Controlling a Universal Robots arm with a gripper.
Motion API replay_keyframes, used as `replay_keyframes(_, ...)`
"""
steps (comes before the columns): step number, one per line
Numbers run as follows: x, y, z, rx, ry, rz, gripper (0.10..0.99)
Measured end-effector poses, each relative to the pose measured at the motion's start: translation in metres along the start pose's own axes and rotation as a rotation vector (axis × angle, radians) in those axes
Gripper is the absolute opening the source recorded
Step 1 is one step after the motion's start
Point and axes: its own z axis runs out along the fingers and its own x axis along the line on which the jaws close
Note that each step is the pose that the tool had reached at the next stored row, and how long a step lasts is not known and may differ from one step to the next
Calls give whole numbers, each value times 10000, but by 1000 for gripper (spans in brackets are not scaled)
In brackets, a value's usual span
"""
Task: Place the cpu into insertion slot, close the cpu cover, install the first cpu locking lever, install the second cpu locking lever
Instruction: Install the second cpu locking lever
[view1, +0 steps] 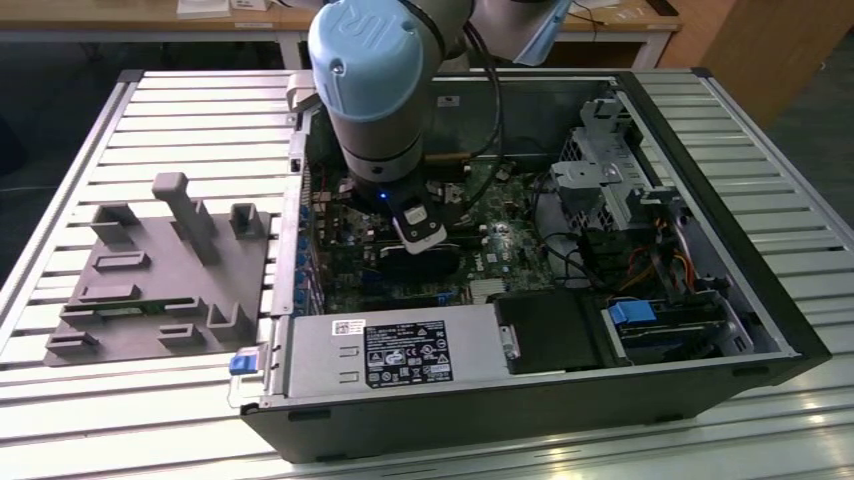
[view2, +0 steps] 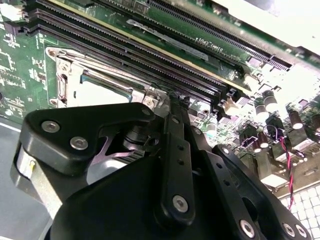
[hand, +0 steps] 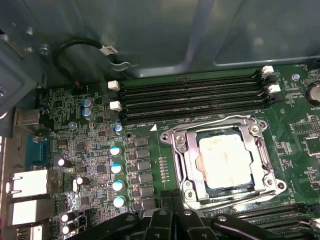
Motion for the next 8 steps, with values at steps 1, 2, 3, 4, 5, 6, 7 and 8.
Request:
replay_keyframes(1,-1,5,-12,-3,-2,0,102)
replay_keyframes(2,-2,11,-30,-4,-2,0,102)
replay_keyframes(3,-2,18,-52,-2,-1,0,102)
replay_keyframes(4,-4,25,-73,-1,0,0,102)
replay_keyframes(5,-5,34,-97,-1,0,0,102)
replay_keyframes(6,-6,42,-123,-2,-1,0,102)
replay_keyframes(7,-7,51,-149,-2,-1,0,102)
replay_keyframes(8,-8,59,-173,0,0,0,102)
